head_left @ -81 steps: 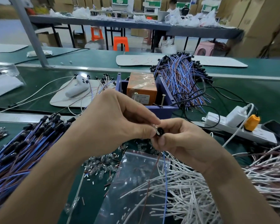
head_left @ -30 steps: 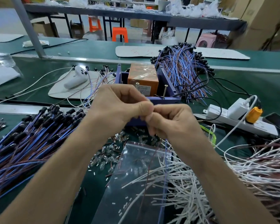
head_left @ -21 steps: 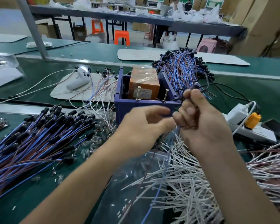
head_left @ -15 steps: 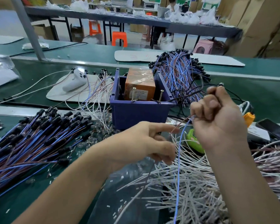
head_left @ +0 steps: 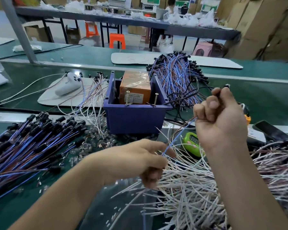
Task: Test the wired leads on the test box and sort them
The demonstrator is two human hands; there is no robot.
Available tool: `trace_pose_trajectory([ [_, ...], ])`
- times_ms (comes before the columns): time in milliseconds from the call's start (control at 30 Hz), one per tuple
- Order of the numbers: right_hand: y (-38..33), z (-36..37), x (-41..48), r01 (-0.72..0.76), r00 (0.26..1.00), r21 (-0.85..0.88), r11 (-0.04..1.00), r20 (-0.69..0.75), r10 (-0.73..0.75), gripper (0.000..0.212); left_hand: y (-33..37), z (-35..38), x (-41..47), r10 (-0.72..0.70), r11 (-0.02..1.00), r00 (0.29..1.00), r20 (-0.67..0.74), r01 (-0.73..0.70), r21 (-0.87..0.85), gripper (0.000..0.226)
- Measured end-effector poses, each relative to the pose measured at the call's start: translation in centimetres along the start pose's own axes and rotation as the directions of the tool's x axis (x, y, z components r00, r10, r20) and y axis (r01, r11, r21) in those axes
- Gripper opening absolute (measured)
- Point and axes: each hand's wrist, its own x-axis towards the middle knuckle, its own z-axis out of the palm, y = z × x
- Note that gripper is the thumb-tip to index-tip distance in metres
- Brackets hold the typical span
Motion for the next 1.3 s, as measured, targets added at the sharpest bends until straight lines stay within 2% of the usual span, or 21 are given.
trace_pose_trajectory([
  [67, 0.0, -0.2, 0.2, -0.046, 0.998, -0.202, 0.978, -0.042, 0.039, 0.027, 0.2, -1.4, -0.6, -0.007, 0.941, 0.988, -0.157, 0.06, 0.334, 0.023],
  [100, 0.1, -0.3, 0.3, -0.077, 0.996, -0.296, 0.952, -0.061, 0.062, 0.027, 0.2, -2.2, -0.9, 0.031, 0.852, 0.969, -0.245, 0.103, 0.513, 0.024],
  [133, 0.3, -0.4, 0.3, -0.098, 0.994, -0.375, 0.922, -0.077, 0.074, 0.026, 0.5, -2.9, -1.4, 0.081, 0.765, 0.945, -0.316, 0.144, 0.627, 0.027],
  [167, 0.5, -0.4, 0.4, -0.106, 0.993, -0.44, 0.892, -0.089, 0.074, 0.025, 0.6, -3.5, -1.8, 0.117, 0.719, 0.918, -0.378, 0.184, 0.67, 0.028],
  [233, 0.8, -0.4, 0.3, -0.091, 0.996, -0.556, 0.826, -0.072, 0.061, 0.021, 0.8, -4.8, -2.5, 0.152, 0.723, 0.866, -0.477, 0.232, 0.651, 0.026],
  [300, 1.0, -0.4, 0.0, -0.04, 0.996, -0.684, 0.728, 0.031, 0.083, 0.017, 0.9, -5.5, -2.7, 0.204, 0.74, 0.801, -0.562, 0.249, 0.624, 0.02],
  [400, 1.4, 0.0, -1.1, 0.004, 0.941, -0.796, 0.606, 0.209, 0.268, 0.015, 1.1, -5.4, -2.4, 0.376, 0.76, 0.698, -0.61, 0.144, 0.634, 0.014],
  [467, 1.7, 0.6, -1.8, 0.011, 0.89, -0.814, 0.581, 0.272, 0.365, 0.022, 1.3, -5.0, -2.3, 0.421, 0.793, 0.698, -0.579, 0.027, 0.608, 0.012],
  [567, 2.1, 1.5, -2.8, 0.068, 0.856, -0.82, 0.569, 0.341, 0.389, 0.029, 1.7, -4.5, -2.5, 0.413, 0.784, 0.781, -0.468, -0.043, 0.619, 0.01],
  [667, 2.9, 1.8, -3.9, 0.063, 0.757, -0.864, 0.499, 0.368, 0.54, 0.03, 1.8, -4.5, -2.7, 0.415, 0.787, 0.824, -0.386, -0.113, 0.606, 0.014],
  [767, 3.3, 1.8, -4.5, -0.099, 0.684, -0.86, 0.5, 0.306, 0.662, 0.023, 1.7, -4.4, -2.9, 0.498, 0.806, 0.776, -0.387, -0.249, 0.537, 0.017],
  [867, 3.0, 2.1, -4.7, -0.217, 0.594, -0.822, 0.526, 0.316, 0.74, 0.03, 1.5, -4.2, -3.1, 0.593, 0.783, 0.684, -0.424, -0.367, 0.502, 0.014],
  [933, 3.2, 2.3, -4.8, -0.234, 0.601, -0.8, 0.553, 0.328, 0.729, 0.041, 1.5, -4.4, -3.1, 0.628, 0.764, 0.639, -0.444, -0.397, 0.509, 0.019],
  [1000, 3.7, 2.5, -5.0, -0.225, 0.643, -0.796, 0.562, 0.312, 0.699, 0.053, 1.5, -4.9, -3.2, 0.651, 0.746, 0.608, -0.455, -0.399, 0.533, 0.027],
  [1167, 4.7, 2.7, -5.6, -0.212, 0.747, -0.778, 0.591, 0.261, 0.612, 0.044, 0.8, -5.7, -3.4, 0.675, 0.72, 0.578, -0.457, -0.384, 0.578, 0.053],
  [1200, 4.7, 2.6, -5.4, -0.207, 0.772, -0.771, 0.602, 0.249, 0.585, 0.042, 0.6, -5.8, -3.3, 0.683, 0.718, 0.547, -0.484, -0.383, 0.582, 0.054],
  [1233, 4.5, 2.5, -5.3, -0.196, 0.788, -0.768, 0.61, 0.247, 0.565, 0.043, 0.4, -5.8, -3.1, 0.687, 0.722, 0.487, -0.54, -0.373, 0.582, 0.054],
  [1300, 4.0, 2.4, -4.9, -0.195, 0.799, -0.751, 0.631, 0.252, 0.546, 0.042, 0.0, -5.8, -2.6, 0.644, 0.762, 0.3, -0.704, -0.335, 0.554, 0.052],
])
